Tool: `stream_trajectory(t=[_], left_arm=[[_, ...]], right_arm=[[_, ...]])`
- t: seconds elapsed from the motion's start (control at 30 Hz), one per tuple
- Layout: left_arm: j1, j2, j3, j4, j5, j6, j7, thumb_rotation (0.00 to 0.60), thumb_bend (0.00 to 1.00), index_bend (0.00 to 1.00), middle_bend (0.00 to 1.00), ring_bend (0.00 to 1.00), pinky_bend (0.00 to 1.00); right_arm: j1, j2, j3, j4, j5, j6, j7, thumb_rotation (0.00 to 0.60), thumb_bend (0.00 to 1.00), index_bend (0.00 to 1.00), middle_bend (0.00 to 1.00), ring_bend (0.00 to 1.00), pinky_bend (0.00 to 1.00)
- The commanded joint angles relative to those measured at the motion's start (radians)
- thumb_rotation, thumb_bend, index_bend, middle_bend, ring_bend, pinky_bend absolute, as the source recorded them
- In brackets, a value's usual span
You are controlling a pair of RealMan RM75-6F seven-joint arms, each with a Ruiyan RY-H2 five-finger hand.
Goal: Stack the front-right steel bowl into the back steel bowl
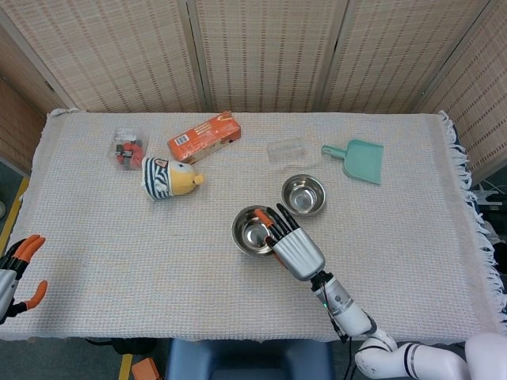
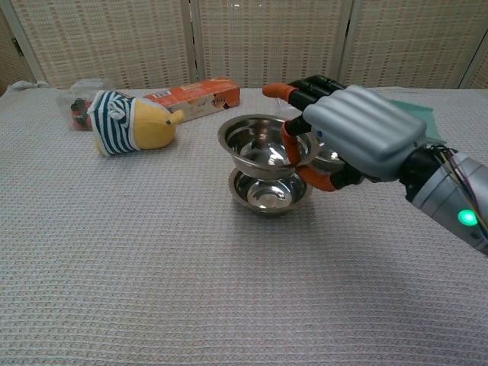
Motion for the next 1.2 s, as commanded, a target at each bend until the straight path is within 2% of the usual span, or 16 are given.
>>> stream_trajectory(t=[0.03,0.2,0.27,0.4,0.47,0.53,0.57,0.67,0.8,0.93,1.2], left_arm=[[0.002,0.005,-0.002,0.007,-0.004,0.003,-0.021,0.600,0.48,0.00,0.00,0.00,0.18],[0.002,0.007,-0.002,0.015,-0.005,0.001,-0.037,0.600,0.48,0.00,0.00,0.00,0.18],[0.002,0.007,-0.001,0.015,-0.003,0.001,-0.035,0.600,0.48,0.00,0.00,0.00,0.18],[0.003,0.005,0.000,0.009,0.002,0.006,-0.026,0.600,0.48,0.00,0.00,0.00,0.18],[0.002,0.004,-0.001,0.008,0.001,0.005,-0.024,0.600,0.48,0.00,0.00,0.00,0.18],[0.001,0.004,-0.001,0.008,-0.001,0.001,-0.022,0.600,0.48,0.00,0.00,0.00,0.18],[0.000,0.003,-0.001,0.008,-0.001,0.000,-0.021,0.600,0.48,0.00,0.00,0.00,0.18],[0.001,0.004,-0.001,0.007,0.001,0.004,-0.021,0.600,0.48,0.00,0.00,0.00,0.18],[0.001,0.005,-0.001,0.009,-0.002,0.001,-0.027,0.600,0.48,0.00,0.00,0.00,0.18],[-0.003,0.005,0.001,0.007,0.002,-0.006,-0.028,0.600,0.48,0.00,0.00,0.00,0.18],[-0.012,0.000,0.000,0.009,-0.003,-0.022,-0.026,0.600,0.48,0.00,0.00,0.00,0.19]], right_arm=[[0.037,-0.051,0.021,0.054,0.051,-0.043,-0.034,0.600,0.39,0.63,0.01,0.00,0.00],[0.029,-0.052,0.002,0.074,0.065,-0.025,-0.070,0.600,0.40,0.64,0.01,0.00,0.00],[0.025,-0.043,-0.003,0.066,0.092,-0.043,-0.076,0.600,0.40,0.59,0.01,0.00,0.00],[0.020,-0.015,-0.012,0.030,0.145,-0.080,-0.141,0.600,0.39,0.39,0.00,0.00,0.00],[0.015,0.003,-0.016,-0.004,0.178,-0.097,-0.152,0.600,0.32,0.14,0.00,0.00,0.00],[0.015,0.024,-0.018,-0.036,0.209,-0.121,-0.150,0.600,0.25,0.01,0.00,0.00,0.00],[0.016,0.033,-0.018,-0.049,0.219,-0.128,-0.151,0.600,0.22,0.00,0.00,0.00,0.00],[0.010,0.064,-0.011,-0.092,0.242,-0.117,-0.153,0.600,0.18,0.00,0.00,0.00,0.00],[-0.012,0.083,0.018,-0.090,0.275,-0.047,-0.189,0.600,0.18,0.00,0.00,0.00,0.00],[0.015,0.050,0.069,0.031,0.343,-0.048,-0.211,0.600,0.18,0.02,0.00,0.00,0.00],[0.103,-0.052,0.106,0.300,0.435,-0.168,-0.126,0.600,0.18,0.20,0.00,0.00,0.00]])
